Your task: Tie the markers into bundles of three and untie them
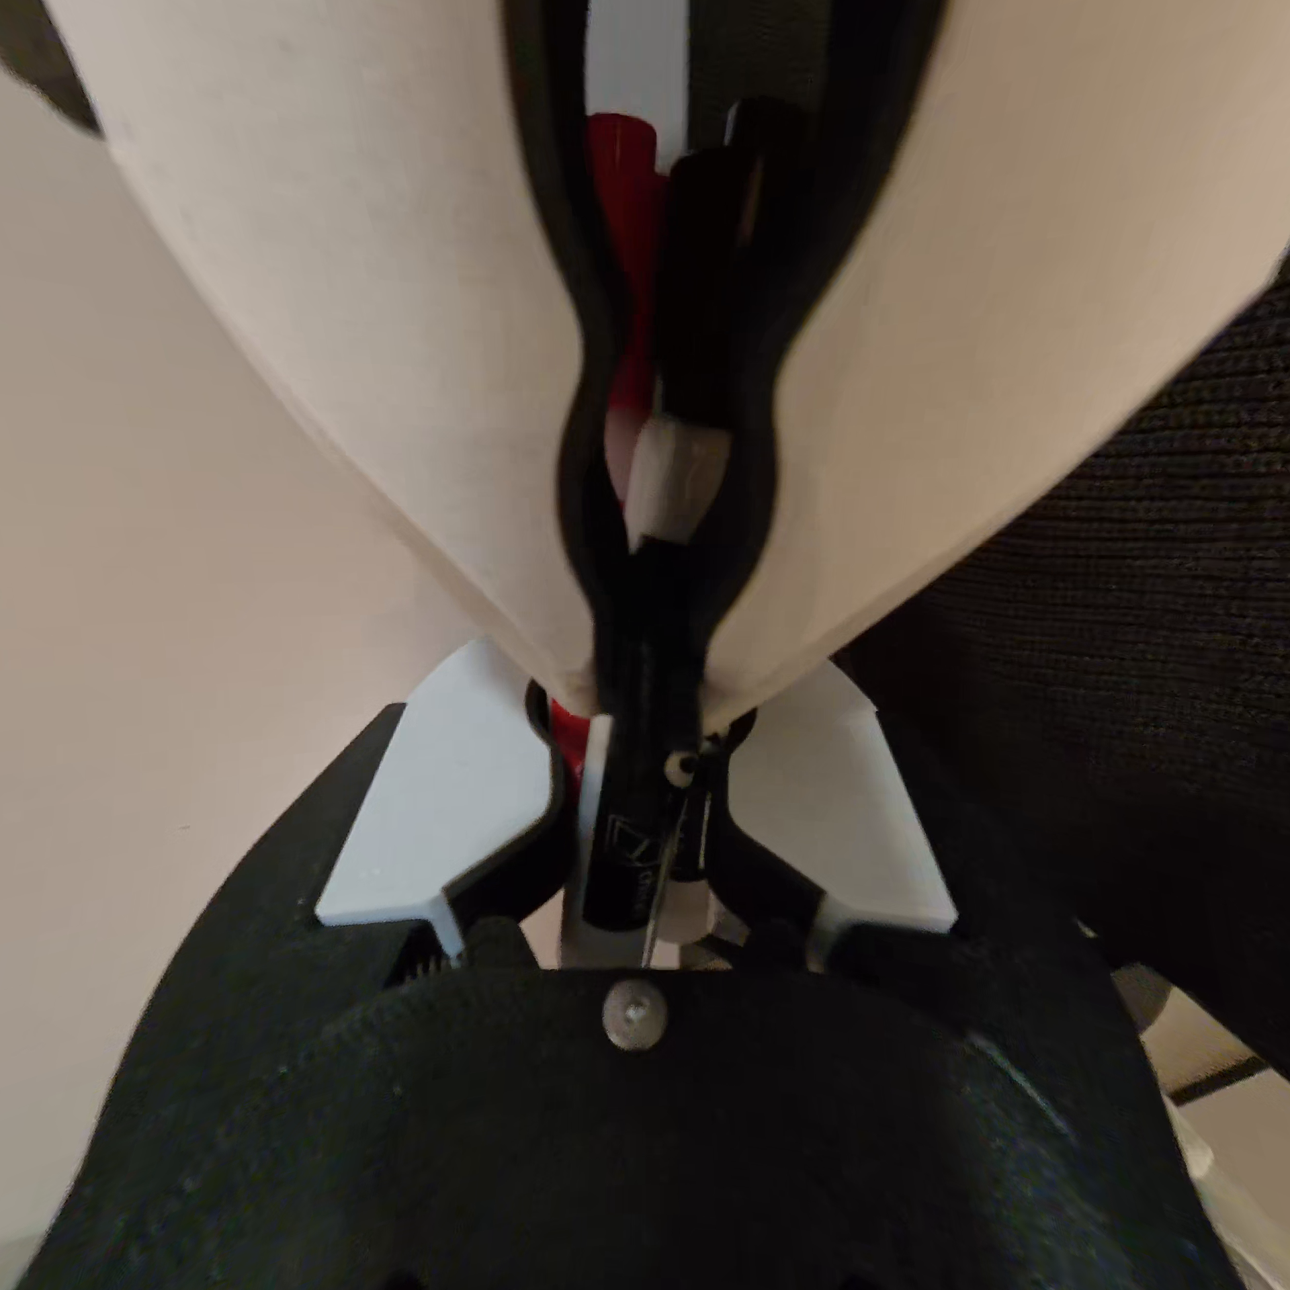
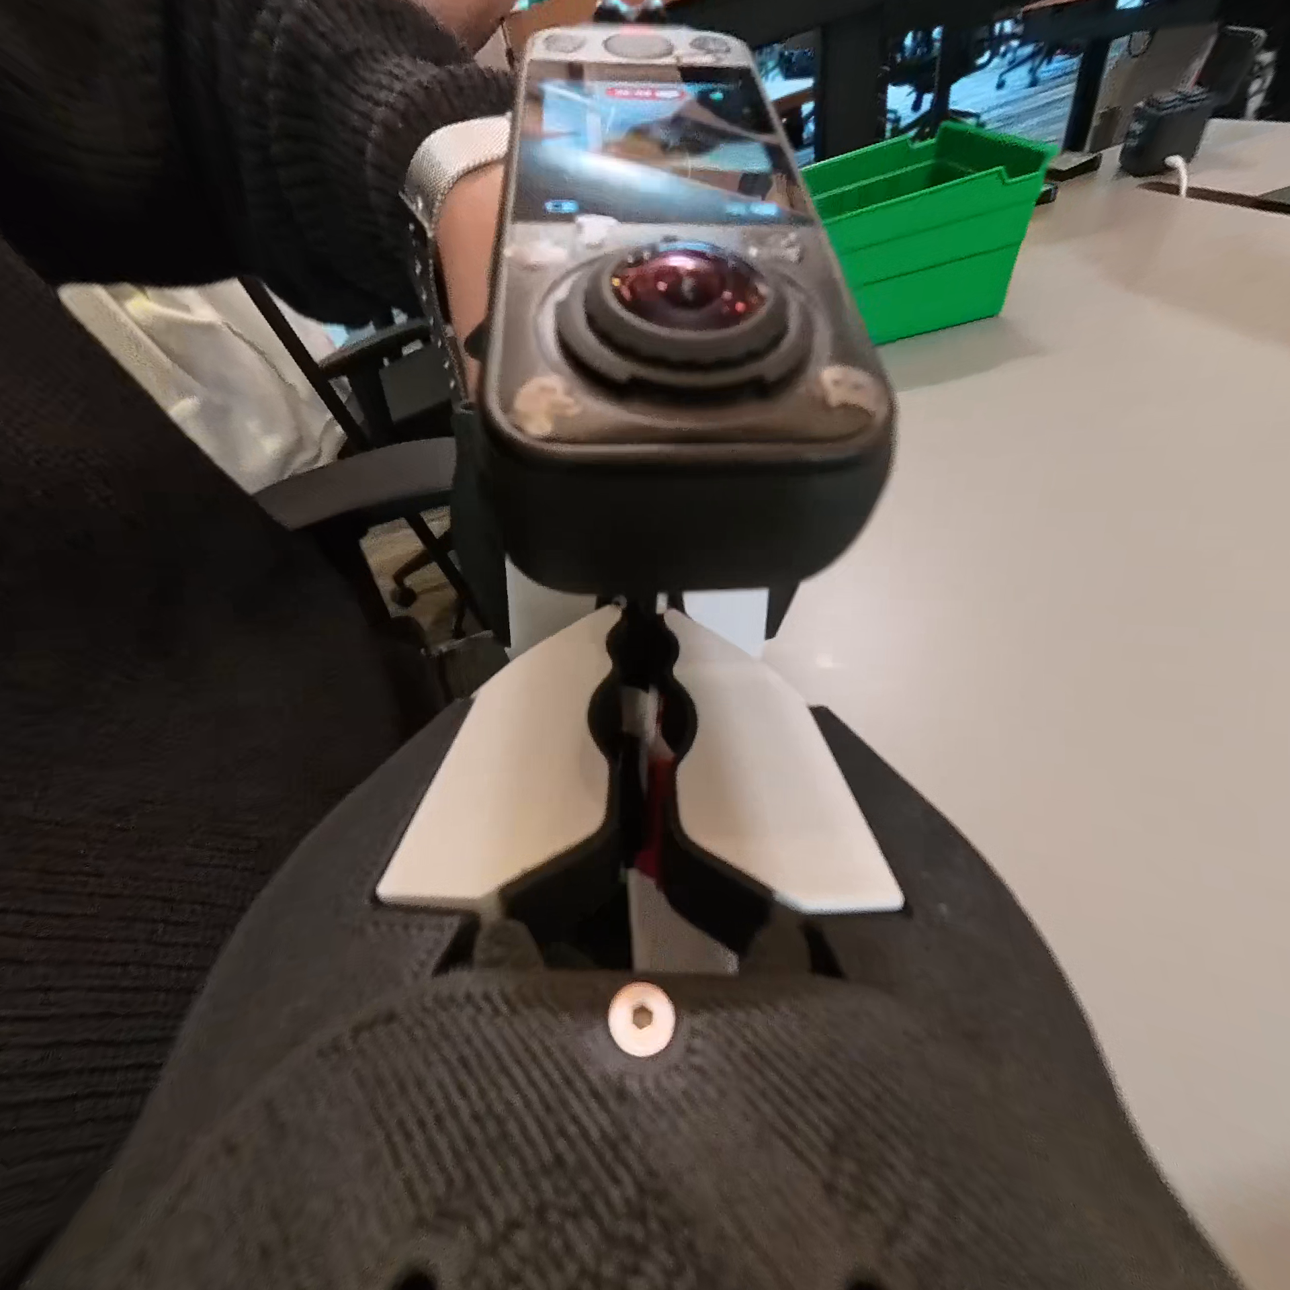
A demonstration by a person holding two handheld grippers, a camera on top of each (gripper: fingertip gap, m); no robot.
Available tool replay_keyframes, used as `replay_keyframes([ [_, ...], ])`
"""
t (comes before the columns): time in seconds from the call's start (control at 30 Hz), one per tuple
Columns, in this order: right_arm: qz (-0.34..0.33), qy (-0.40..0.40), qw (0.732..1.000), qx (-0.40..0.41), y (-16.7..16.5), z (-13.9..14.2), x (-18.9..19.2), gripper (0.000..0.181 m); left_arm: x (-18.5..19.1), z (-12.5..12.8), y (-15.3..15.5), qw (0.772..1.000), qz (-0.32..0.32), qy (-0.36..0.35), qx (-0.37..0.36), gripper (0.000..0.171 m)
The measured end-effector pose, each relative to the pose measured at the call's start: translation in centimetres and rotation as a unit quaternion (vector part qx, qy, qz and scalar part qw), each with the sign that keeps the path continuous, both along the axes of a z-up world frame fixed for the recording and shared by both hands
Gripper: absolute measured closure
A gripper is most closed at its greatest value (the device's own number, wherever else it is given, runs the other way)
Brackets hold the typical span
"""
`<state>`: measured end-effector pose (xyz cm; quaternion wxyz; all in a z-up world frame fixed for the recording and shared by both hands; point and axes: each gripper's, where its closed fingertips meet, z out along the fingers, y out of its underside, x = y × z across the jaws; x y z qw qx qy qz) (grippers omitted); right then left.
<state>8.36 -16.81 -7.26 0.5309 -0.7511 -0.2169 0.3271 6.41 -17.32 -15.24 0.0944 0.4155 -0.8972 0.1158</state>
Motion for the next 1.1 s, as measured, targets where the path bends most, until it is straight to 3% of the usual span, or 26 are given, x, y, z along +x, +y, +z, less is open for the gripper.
replay_keyframes([
  [0.2,-0.008,0.008,0.999,-0.042,5.2,-1.4,3.4,0.176,3.7,-1.6,5.2,1.0,-0.016,-0.022,0.01,0.126],
  [0.43,-0.009,0.021,0.997,-0.07,11.4,-2.8,7.2,0.177,7.0,-2.6,10.2,0.999,0.007,-0.01,-0.035,0.126],
  [0.6,0.009,-0.029,0.997,-0.069,12.4,-2.9,7.0,0.177,6.6,-2.8,11.2,1.0,-0.02,-0.011,-0.01,0.124],
  [0.67,0.015,-0.015,0.997,-0.071,12.2,-3.0,6.4,0.177,5.6,-2.9,10.8,1.0,-0.018,0.011,-0.015,0.123],
  [0.83,0.027,0.065,0.995,-0.076,11.2,-3.0,5.6,0.174,5.4,-3.0,9.5,0.999,0.018,-0.023,-0.025,0.125],
  [0.87,0.028,0.087,0.992,-0.084,11.1,-2.7,5.6,0.172,5.0,-3.0,9.0,0.999,0.014,-0.018,-0.031,0.125],
  [0.93,0.01,0.123,0.989,-0.081,11.2,-1.9,5.8,0.143,4.2,-3.0,8.7,0.999,0.014,-0.017,-0.034,0.125],
  [0.97,-0.003,0.13,0.989,-0.071,11.1,-1.4,6.2,0.137,4.2,-2.9,8.6,0.999,0.022,-0.02,-0.036,0.126],
  [1.1,-0.07,0.139,0.987,-0.041,9.7,0.4,8.0,0.133,3.5,-2.9,8.4,0.998,0.028,-0.019,-0.049,0.125],
])
